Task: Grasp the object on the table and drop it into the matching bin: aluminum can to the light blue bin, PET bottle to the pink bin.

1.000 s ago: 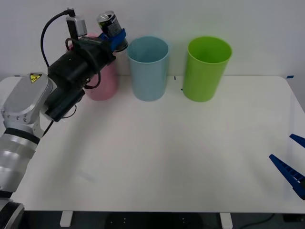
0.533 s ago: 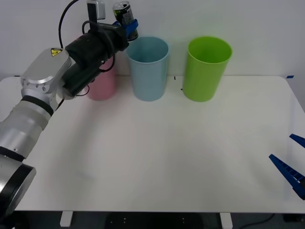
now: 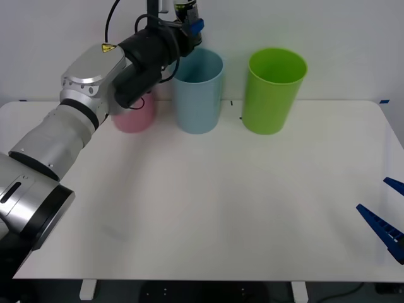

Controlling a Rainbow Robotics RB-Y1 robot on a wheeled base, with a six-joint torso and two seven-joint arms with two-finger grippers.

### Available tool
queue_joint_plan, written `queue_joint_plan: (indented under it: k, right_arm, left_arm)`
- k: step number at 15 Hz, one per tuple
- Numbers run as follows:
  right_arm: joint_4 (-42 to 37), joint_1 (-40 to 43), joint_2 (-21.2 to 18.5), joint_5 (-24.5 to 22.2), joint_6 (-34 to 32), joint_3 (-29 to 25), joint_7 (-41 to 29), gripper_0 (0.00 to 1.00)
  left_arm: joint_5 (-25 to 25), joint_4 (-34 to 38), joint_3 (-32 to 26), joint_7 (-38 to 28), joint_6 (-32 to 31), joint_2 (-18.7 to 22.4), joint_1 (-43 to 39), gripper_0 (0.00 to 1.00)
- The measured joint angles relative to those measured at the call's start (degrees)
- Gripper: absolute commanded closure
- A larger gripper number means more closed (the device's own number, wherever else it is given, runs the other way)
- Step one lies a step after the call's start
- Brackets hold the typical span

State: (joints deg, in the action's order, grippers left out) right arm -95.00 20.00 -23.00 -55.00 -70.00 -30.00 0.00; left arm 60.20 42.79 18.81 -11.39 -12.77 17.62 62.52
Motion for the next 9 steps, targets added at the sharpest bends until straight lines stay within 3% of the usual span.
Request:
queue_joint_plan:
  k: [5, 6, 7, 9]
  right_arm:
    - [0.0, 0.0, 0.0, 0.0, 0.0, 0.0, 0.0, 0.0]
    - [0.0, 0.0, 0.0, 0.0, 0.0, 0.0, 0.01, 0.0]
    - [0.0, 0.0, 0.0, 0.0, 0.0, 0.0, 0.0, 0.0]
    - [0.0, 0.0, 0.0, 0.0, 0.0, 0.0, 0.0, 0.0]
  left_arm:
    - [0.32, -0.08, 0.0, 1.49, 1.88, -0.64, 0.06, 0.99]
    - [0.31, -0.08, 0.0, 1.6, 1.88, -0.59, 0.06, 0.97]
    - [0.25, -0.08, 0.0, 1.62, 1.88, -0.6, 0.06, 0.89]
    - [0.09, -0.08, 0.0, 1.68, 1.95, -0.81, 0.06, 0.0]
